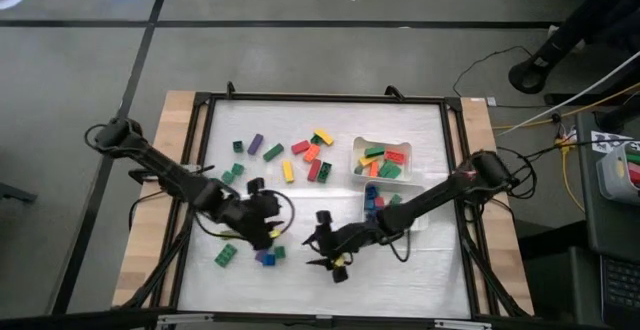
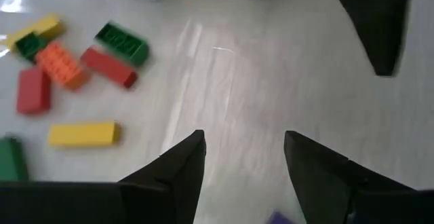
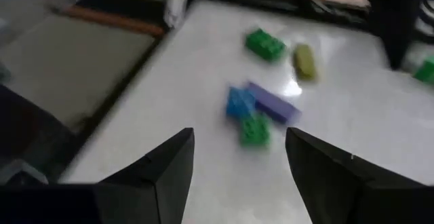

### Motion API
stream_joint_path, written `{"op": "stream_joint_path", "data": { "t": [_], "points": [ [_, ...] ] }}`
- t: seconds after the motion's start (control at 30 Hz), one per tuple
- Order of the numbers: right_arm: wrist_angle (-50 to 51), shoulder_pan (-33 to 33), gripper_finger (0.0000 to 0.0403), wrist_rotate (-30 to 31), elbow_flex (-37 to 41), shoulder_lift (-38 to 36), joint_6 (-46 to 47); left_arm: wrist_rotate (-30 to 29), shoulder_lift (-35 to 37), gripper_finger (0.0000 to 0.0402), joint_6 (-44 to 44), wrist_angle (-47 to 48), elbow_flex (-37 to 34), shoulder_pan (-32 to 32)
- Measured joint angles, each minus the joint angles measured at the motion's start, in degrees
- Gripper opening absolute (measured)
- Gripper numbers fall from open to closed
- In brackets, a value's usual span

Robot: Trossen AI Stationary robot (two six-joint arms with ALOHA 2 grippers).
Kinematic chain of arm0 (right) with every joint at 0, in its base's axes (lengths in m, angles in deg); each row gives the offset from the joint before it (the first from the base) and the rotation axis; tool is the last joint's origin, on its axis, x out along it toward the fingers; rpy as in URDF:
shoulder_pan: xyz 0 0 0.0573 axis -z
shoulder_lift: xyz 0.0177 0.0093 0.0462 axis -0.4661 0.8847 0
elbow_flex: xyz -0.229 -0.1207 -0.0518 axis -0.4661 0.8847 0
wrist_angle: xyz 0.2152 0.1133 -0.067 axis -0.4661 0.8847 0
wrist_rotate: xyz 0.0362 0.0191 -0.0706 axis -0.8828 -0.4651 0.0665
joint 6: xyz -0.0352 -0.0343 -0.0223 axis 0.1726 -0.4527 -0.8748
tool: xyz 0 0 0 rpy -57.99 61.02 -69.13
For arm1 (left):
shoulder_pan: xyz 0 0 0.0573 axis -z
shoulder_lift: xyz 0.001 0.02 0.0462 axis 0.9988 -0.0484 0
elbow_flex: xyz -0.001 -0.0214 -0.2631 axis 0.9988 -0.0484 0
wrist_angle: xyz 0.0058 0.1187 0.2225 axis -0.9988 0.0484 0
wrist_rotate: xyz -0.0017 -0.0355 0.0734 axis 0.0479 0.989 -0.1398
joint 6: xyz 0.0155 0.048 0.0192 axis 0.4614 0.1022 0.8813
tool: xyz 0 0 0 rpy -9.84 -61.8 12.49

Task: Sort blocks by size
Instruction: Put the green cube game piece into the bottom white bin

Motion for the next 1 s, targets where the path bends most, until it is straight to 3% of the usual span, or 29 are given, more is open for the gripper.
{"op": "stream_joint_path", "data": {
  "t": [0.17,0.47,0.73,1.0],
  "points": [
    [-6.18,2.49,0.0232,-2.40,-2.48,6.85,1.29,-1.90,3.56,0.0188,-5.66,1.01,-4.18,3.35],
    [-2.36,3.08,0.0232,-6.26,-14.58,17.87,1.57,-2.58,3.93,0.0190,-10.15,1.55,-6.62,4.83],
    [1.36,3.22,0.0232,-5.16,-20.48,23.12,1.55,-2.59,3.93,0.0191,-8.89,1.32,-6.62,4.96],
    [2.23,4.22,0.0232,-2.93,-20.90,24.85,2.24,-2.57,3.93,0.0191,-8.89,1.24,-6.62,4.96]
  ]
}}
